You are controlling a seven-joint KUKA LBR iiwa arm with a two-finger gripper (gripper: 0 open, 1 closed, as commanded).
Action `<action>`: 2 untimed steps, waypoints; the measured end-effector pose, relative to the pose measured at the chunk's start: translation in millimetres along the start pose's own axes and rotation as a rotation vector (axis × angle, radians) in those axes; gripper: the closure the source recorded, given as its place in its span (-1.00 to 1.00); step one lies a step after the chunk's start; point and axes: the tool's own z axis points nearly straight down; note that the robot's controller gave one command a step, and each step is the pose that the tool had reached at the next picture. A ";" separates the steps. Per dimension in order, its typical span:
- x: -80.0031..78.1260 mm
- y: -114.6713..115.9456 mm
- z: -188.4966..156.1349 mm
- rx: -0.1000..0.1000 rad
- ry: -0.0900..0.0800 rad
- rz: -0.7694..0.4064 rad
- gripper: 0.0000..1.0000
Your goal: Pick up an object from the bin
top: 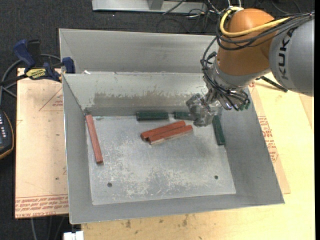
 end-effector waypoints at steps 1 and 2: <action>0.9 1.5 4.0 -0.005 0.006 0.000 -1.00; -34.5 41.9 139.9 -0.009 0.011 -0.045 -1.00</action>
Offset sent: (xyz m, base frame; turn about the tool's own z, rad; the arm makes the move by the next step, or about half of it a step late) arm 0.0000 0.0000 0.0000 0.0000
